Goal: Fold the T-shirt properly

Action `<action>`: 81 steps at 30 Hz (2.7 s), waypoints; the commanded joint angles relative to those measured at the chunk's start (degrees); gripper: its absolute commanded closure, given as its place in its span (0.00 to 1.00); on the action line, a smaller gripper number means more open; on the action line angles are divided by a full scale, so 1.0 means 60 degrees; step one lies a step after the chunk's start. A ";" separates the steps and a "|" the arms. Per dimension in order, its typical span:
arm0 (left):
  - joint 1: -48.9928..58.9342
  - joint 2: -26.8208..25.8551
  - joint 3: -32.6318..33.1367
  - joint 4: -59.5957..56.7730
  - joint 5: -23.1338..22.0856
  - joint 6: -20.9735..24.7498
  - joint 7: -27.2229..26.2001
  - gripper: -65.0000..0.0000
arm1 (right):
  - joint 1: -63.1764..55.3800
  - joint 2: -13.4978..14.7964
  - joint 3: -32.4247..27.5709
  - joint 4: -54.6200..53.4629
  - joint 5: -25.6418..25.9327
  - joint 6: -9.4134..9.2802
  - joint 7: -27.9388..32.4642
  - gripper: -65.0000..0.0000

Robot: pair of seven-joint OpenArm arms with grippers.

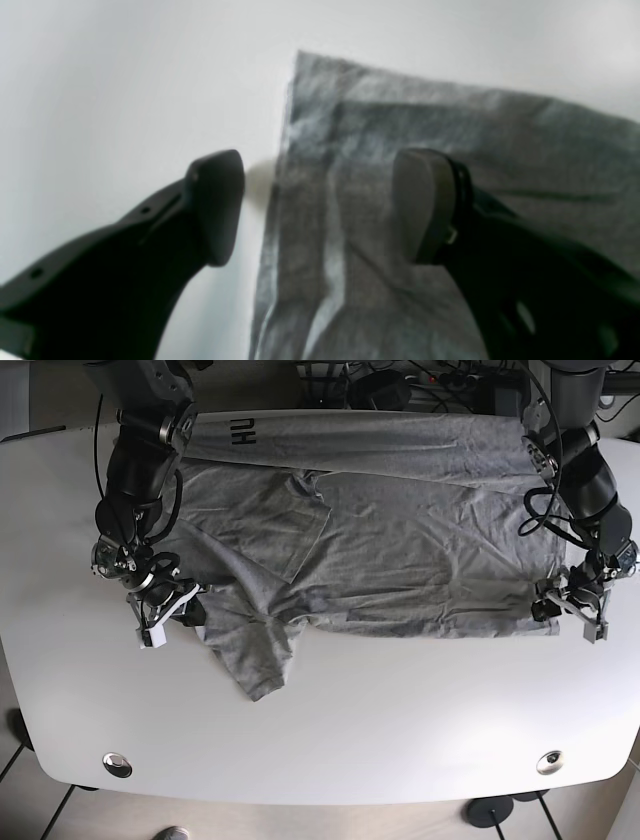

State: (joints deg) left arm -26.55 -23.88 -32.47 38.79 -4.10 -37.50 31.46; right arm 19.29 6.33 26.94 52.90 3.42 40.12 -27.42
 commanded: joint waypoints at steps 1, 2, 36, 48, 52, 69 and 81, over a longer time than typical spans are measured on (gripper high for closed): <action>-0.0199 -0.0086 0.0232 -0.0039 0.0060 -0.0058 0.0258 0.35 | 0.0104 0.0037 -0.0014 0.0040 -0.0226 -0.0020 -0.0404 0.96; -0.0199 0.0119 0.0305 -0.0039 0.0060 -0.0058 0.0258 0.41 | 0.0089 0.0037 0.0001 0.0142 -0.0226 -0.0020 -0.0404 0.96; 0.4080 0.2009 -0.0911 1.0261 0.0046 -0.0417 0.3159 1.00 | -0.4248 -0.0256 0.0807 1.0076 0.1591 -0.0020 -0.5679 0.97; 0.6307 0.2229 -0.1570 1.0583 0.0090 -0.0417 0.3335 1.00 | -0.6358 -0.0256 0.1466 1.0047 0.2133 -0.0020 -0.5767 0.96; 0.6424 0.2214 -0.1585 1.0583 0.0134 -0.0417 0.3350 0.81 | -0.6592 -0.0285 0.1466 1.0062 0.2133 -0.0020 -0.5767 0.63; 0.6014 0.2156 -0.0882 0.9997 0.0104 -0.0417 0.3364 0.57 | -0.3603 -0.0359 0.0572 0.6560 0.3730 -0.0020 -0.5108 0.01; 0.6014 0.1848 -0.0984 0.9411 0.0060 -0.0417 0.3350 0.57 | -0.4101 -0.0285 -0.1523 0.5871 0.3745 -0.0020 -0.3921 0.58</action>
State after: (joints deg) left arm 9.85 -11.90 -38.19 94.54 -3.44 -40.32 52.49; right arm -5.58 4.12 17.61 87.55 25.69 39.92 -51.24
